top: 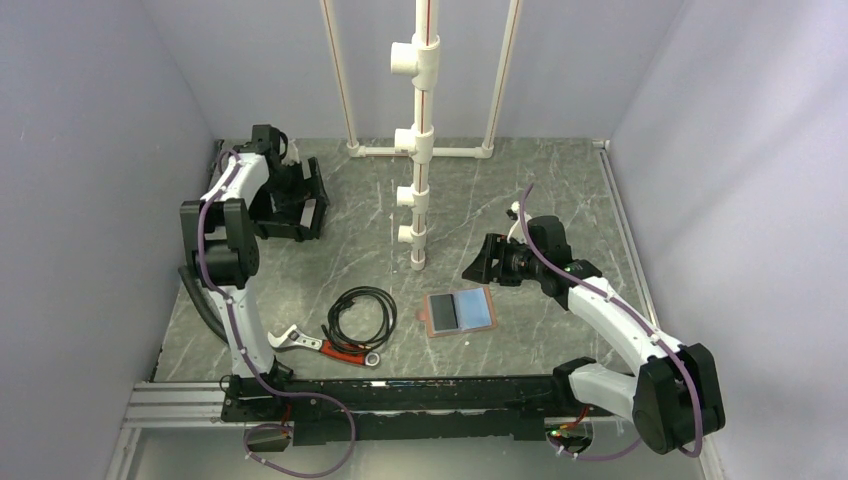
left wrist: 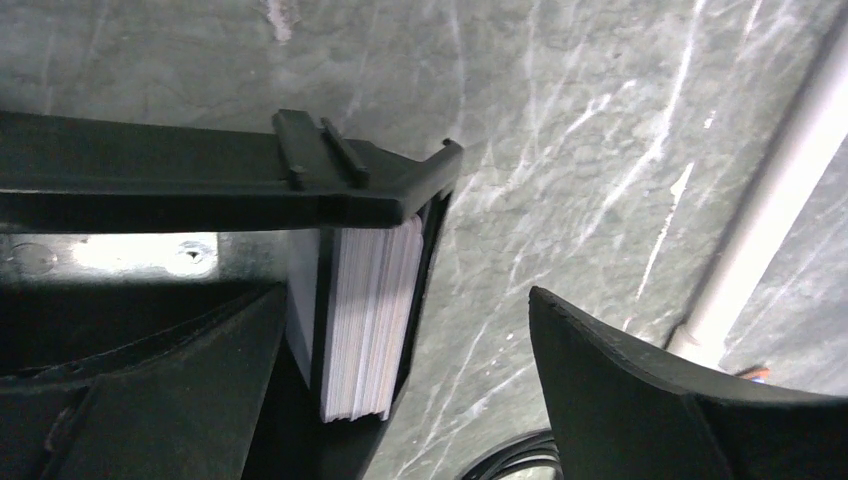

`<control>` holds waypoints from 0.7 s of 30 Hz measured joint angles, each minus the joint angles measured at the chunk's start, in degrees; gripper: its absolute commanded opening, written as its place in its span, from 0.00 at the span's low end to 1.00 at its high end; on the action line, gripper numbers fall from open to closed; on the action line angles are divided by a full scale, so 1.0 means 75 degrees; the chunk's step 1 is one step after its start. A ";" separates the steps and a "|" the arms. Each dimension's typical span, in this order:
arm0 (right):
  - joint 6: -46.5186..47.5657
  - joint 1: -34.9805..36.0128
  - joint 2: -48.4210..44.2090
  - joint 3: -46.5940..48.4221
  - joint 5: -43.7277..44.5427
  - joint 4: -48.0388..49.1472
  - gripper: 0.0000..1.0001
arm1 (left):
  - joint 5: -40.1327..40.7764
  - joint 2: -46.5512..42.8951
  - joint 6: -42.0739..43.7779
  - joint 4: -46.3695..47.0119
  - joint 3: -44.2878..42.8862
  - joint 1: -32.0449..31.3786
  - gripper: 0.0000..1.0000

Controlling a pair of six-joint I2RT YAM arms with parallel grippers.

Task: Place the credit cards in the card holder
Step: Pick up the credit card from the storage box.

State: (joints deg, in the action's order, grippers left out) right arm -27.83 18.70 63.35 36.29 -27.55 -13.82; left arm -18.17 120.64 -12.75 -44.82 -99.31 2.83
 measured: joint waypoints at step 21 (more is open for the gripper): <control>-0.0006 -0.0087 0.0003 -0.0099 -0.0192 0.0038 0.69 | -0.1005 -0.0111 -0.0087 0.0315 0.0469 0.0242 0.55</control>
State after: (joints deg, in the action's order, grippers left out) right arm -27.88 18.04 63.37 35.55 -28.99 -13.54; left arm -25.71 119.81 -13.41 -42.46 -95.79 4.64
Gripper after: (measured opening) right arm 0.691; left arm 0.591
